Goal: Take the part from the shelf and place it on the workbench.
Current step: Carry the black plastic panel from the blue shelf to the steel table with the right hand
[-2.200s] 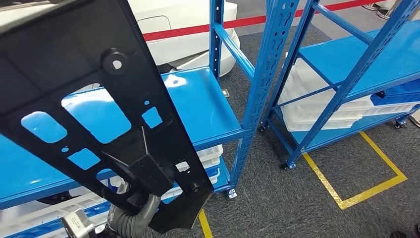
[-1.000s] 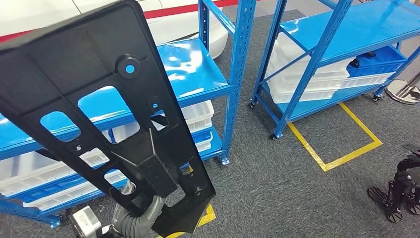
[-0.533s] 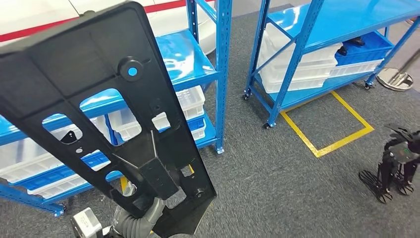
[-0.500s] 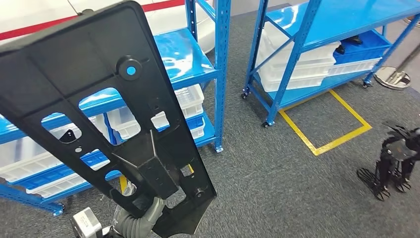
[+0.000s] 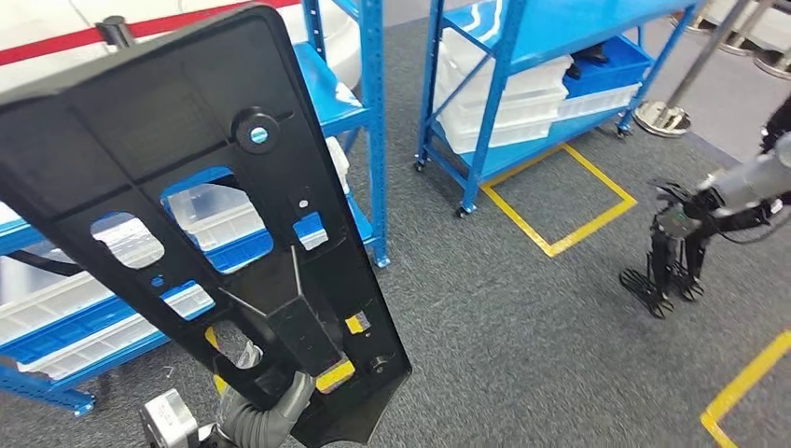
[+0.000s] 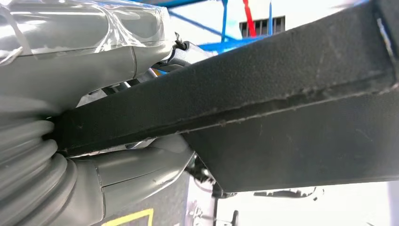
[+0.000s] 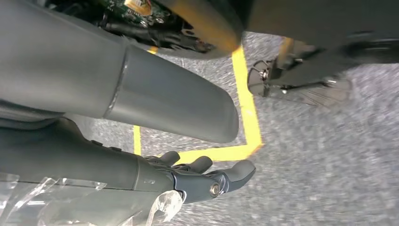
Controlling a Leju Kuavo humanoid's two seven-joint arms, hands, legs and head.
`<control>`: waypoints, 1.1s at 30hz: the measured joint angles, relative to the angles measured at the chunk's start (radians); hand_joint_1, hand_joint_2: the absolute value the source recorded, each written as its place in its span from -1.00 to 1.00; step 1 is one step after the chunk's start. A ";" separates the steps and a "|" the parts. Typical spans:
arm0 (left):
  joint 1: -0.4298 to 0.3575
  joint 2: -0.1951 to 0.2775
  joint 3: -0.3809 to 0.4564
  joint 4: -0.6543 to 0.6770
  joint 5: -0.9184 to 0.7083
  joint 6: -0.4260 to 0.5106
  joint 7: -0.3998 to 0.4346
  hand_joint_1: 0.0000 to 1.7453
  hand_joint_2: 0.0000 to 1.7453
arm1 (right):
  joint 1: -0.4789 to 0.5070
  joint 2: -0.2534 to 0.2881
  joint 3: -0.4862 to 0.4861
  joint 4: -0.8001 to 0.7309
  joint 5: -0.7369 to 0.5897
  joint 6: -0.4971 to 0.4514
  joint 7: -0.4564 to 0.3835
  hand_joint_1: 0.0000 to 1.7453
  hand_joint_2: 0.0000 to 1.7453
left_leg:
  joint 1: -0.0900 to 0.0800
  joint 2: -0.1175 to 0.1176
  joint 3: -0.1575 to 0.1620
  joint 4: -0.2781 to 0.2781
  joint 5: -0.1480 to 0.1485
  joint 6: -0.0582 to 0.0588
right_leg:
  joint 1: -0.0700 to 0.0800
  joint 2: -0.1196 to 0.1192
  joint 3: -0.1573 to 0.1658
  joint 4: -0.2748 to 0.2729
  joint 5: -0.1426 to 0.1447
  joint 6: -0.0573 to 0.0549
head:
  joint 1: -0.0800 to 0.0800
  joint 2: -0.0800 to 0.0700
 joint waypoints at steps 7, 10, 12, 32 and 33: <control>-0.003 0.000 -0.004 0.000 -0.004 0.000 0.000 1.00 1.00 | -0.002 0.002 -0.005 0.000 -0.001 0.003 -0.003 -1.00 -1.00 | 0.004 0.008 -0.035 0.069 -0.025 -0.042 | 0.009 0.005 0.099 -0.197 -0.038 -0.059 | -0.004 0.000; 0.001 0.000 -0.007 0.001 -0.007 0.000 0.000 1.00 1.00 | 0.000 0.004 -0.005 0.000 -0.002 0.004 -0.003 -1.00 -1.00 | 0.005 -0.040 -0.115 0.278 -0.139 -0.049 | 0.015 0.027 0.078 -0.196 -0.019 -0.075 | -0.006 0.000; 0.003 0.000 -0.009 0.001 -0.008 0.000 0.000 1.00 1.00 | 0.001 0.005 -0.005 0.000 -0.002 0.005 -0.003 -1.00 -1.00 | 0.003 -0.046 -0.125 0.329 -0.147 -0.043 | 0.022 0.048 0.066 -0.196 -0.010 -0.079 | -0.007 0.000; 0.000 0.000 -0.012 0.001 -0.018 -0.001 0.000 1.00 1.00 | 0.002 0.014 -0.014 0.000 -0.011 0.007 -0.010 -1.00 -1.00 | 0.011 0.014 0.047 0.012 -0.039 -0.027 | -0.013 -0.030 0.015 -0.134 -0.006 0.005 | 0.000 0.000; 0.000 0.000 -0.012 0.001 -0.018 -0.001 0.000 1.00 1.00 | 0.001 0.016 -0.014 0.000 -0.011 0.007 -0.009 -1.00 -1.00 | 0.008 0.021 0.045 0.017 -0.042 -0.033 | -0.011 -0.034 0.017 -0.148 -0.007 -0.003 | -0.001 0.000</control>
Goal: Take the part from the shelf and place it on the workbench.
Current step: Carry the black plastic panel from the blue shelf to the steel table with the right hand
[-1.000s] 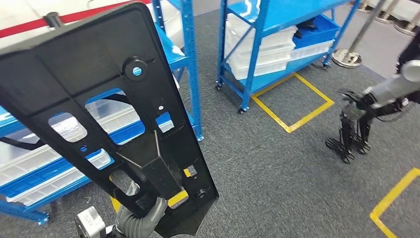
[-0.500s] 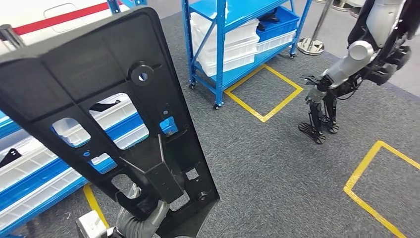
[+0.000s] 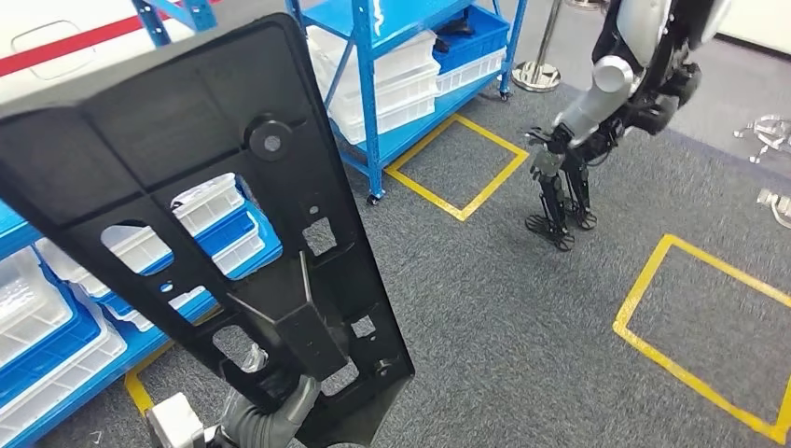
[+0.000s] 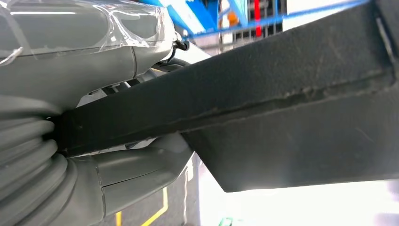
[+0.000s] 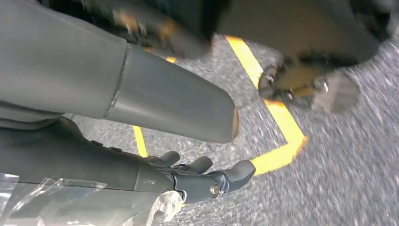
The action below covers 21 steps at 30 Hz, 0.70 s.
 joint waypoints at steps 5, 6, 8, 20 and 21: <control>0.000 0.000 0.000 0.000 -0.001 -0.002 0.000 1.00 1.00 | 0.001 0.002 -0.003 0.000 0.000 0.003 0.008 -1.00 -1.00 | 0.009 -0.015 -0.030 0.081 -0.057 -0.012 | 0.007 0.045 -0.015 0.002 0.007 -0.040 | -0.005 0.000; 0.000 0.000 0.000 0.000 -0.001 -0.002 0.000 1.00 1.00 | 0.001 0.002 -0.004 0.000 0.000 0.003 0.009 -1.00 -1.00 | 0.008 -0.037 -0.060 0.147 -0.094 -0.011 | 0.008 0.054 -0.018 0.002 0.009 -0.044 | -0.007 0.000; 0.000 0.000 0.000 0.000 -0.001 -0.003 0.000 1.00 1.00 | 0.001 0.002 -0.006 0.000 0.000 0.003 0.009 -1.00 -1.00 | 0.004 -0.059 -0.127 0.291 -0.154 -0.005 | 0.014 0.075 -0.024 0.002 0.014 -0.051 | -0.008 0.000; -0.004 -0.006 0.000 0.000 -0.001 -0.013 0.001 1.00 1.00 | 0.003 0.002 -0.008 0.000 -0.004 0.000 0.001 -1.00 -1.00 | -0.015 -0.100 -0.022 0.009 0.009 0.046 | 0.033 0.133 -0.048 0.028 0.010 -0.031 | -0.008 0.000; -0.004 -0.007 0.000 0.000 -0.001 -0.013 0.001 1.00 1.00 | 0.003 0.002 -0.008 0.000 -0.004 0.000 0.001 -1.00 -1.00 | -0.016 -0.092 -0.023 0.008 0.011 0.047 | 0.032 0.112 -0.063 0.063 -0.015 -0.028 | -0.005 0.000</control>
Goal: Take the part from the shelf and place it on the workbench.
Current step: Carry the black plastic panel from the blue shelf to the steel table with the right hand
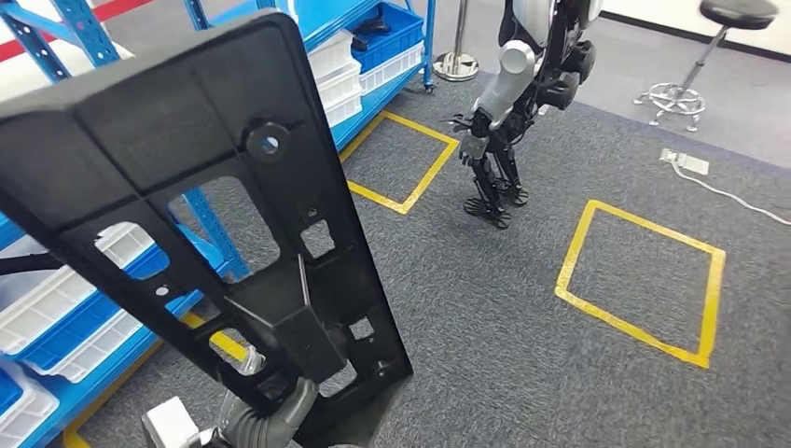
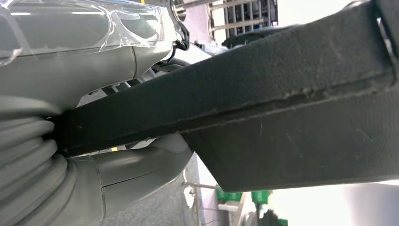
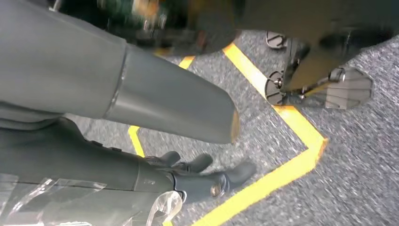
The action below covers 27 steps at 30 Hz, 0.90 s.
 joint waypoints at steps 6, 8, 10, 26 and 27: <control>0.005 -0.001 -0.001 0.000 0.000 -0.004 0.000 1.00 1.00 | 0.000 0.000 0.000 0.000 -0.002 0.003 0.000 -1.00 -1.00 | -0.005 0.065 -0.006 0.001 0.001 0.004 | -0.011 -0.051 -0.058 0.178 -0.076 0.021 | 0.005 0.000; 0.005 -0.001 -0.001 0.000 0.001 -0.005 0.000 1.00 1.00 | 0.001 -0.001 0.000 0.000 -0.004 0.004 0.001 -1.00 -1.00 | -0.007 0.084 -0.003 0.002 0.000 0.001 | -0.010 -0.082 0.030 0.025 -0.018 0.018 | 0.005 0.000; 0.004 -0.001 -0.001 0.000 0.002 -0.008 -0.002 1.00 1.00 | -0.001 -0.003 0.000 0.000 -0.007 0.004 0.002 -1.00 -1.00 | -0.012 0.097 -0.003 0.003 -0.001 -0.006 | -0.004 -0.104 0.075 -0.065 0.006 0.005 | 0.004 0.000; 0.004 -0.002 0.000 0.003 0.010 -0.009 -0.006 1.00 1.00 | -0.002 -0.007 0.000 0.001 -0.006 0.014 0.004 -1.00 -1.00 | 0.005 -0.037 0.010 0.001 -0.012 -0.038 | -0.014 0.046 0.051 -0.080 0.040 -0.014 | -0.005 0.000; 0.004 -0.002 0.000 0.003 0.012 -0.008 -0.006 1.00 1.00 | -0.001 -0.007 0.000 0.001 -0.009 0.014 0.004 -1.00 -1.00 | 0.002 -0.032 0.008 0.000 -0.009 -0.034 | -0.016 0.052 0.046 -0.081 0.043 -0.007 | -0.005 0.000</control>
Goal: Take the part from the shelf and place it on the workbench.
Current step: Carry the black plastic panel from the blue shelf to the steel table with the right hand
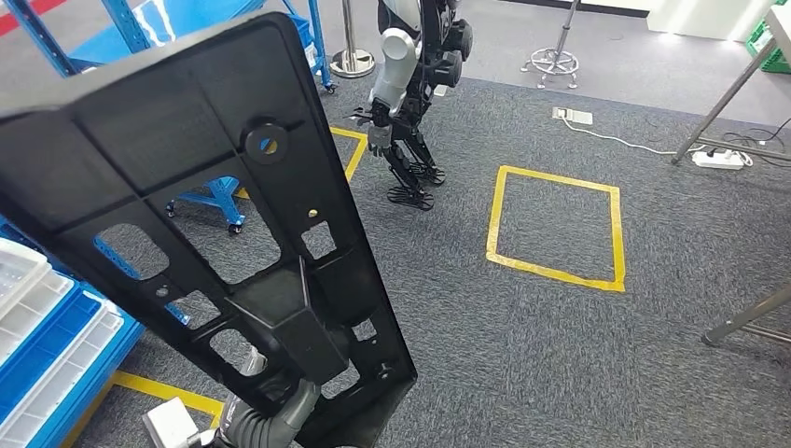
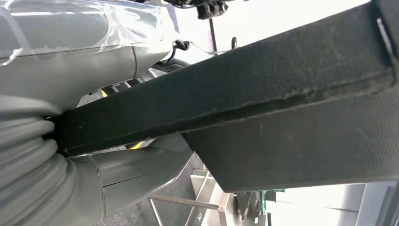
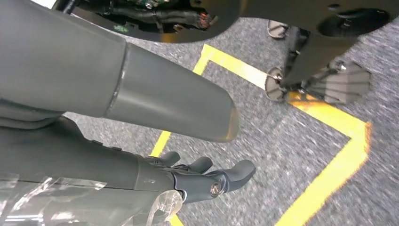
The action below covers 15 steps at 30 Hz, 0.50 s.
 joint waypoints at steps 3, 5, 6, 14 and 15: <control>-0.003 0.000 0.000 0.000 0.004 0.001 0.000 1.00 1.00 | 0.004 -0.002 0.000 0.000 -0.012 0.000 0.000 -1.00 -1.00 | 0.000 0.023 0.000 -0.010 0.012 0.021 | -0.004 -0.035 -0.021 0.040 -0.026 0.014 | 0.002 0.000; -0.003 -0.001 0.000 0.000 0.005 0.001 0.001 1.00 1.00 | 0.002 -0.002 0.000 0.000 -0.016 0.000 0.000 -1.00 -1.00 | 0.001 0.043 -0.002 -0.013 0.016 0.029 | -0.004 -0.078 -0.075 0.157 -0.091 0.022 | 0.004 0.000; -0.002 -0.001 0.000 0.001 0.005 0.001 0.001 1.00 1.00 | 0.002 -0.002 0.000 0.000 -0.017 0.000 0.000 -1.00 -1.00 | 0.001 0.054 -0.004 -0.013 0.016 0.031 | -0.005 -0.087 -0.109 0.229 -0.124 0.026 | 0.005 0.000; -0.003 -0.002 0.001 0.004 0.006 0.001 0.004 1.00 1.00 | -0.002 -0.001 0.000 0.000 -0.019 0.000 0.001 -1.00 -1.00 | -0.002 0.129 -0.003 0.002 0.001 -0.006 | -0.023 -0.172 0.005 0.029 -0.035 0.040 | 0.004 0.000; -0.003 -0.002 0.001 0.005 0.006 0.001 0.004 1.00 1.00 | -0.002 -0.002 0.000 0.000 -0.019 0.000 0.001 -1.00 -1.00 | -0.001 0.138 -0.003 0.002 0.000 -0.011 | -0.019 -0.160 0.001 0.027 -0.034 0.027 | 0.003 0.000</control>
